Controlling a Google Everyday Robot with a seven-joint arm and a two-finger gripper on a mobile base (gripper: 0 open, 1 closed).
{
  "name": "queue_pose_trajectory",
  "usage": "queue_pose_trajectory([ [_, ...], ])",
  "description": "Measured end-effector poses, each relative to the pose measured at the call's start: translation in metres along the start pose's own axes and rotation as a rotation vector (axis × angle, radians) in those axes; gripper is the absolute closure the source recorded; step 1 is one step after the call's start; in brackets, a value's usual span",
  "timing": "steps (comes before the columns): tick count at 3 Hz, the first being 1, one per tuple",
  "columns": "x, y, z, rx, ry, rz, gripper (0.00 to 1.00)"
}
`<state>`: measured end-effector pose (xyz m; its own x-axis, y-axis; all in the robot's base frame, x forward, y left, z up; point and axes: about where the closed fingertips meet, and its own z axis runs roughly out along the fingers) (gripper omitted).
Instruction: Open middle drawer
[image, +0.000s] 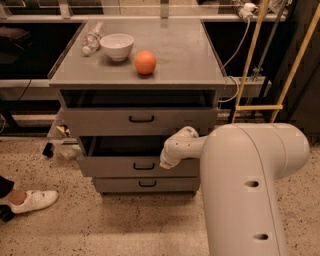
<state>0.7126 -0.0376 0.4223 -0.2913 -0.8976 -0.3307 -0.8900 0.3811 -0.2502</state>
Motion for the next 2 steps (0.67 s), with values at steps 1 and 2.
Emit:
queue_pose_trajectory([
  [1,-0.0008,-0.0005,-0.0018,0.000,0.000,0.000,1.00],
  [2,-0.0016,-0.0031,-0.0062,0.012,-0.003,-0.002,1.00],
])
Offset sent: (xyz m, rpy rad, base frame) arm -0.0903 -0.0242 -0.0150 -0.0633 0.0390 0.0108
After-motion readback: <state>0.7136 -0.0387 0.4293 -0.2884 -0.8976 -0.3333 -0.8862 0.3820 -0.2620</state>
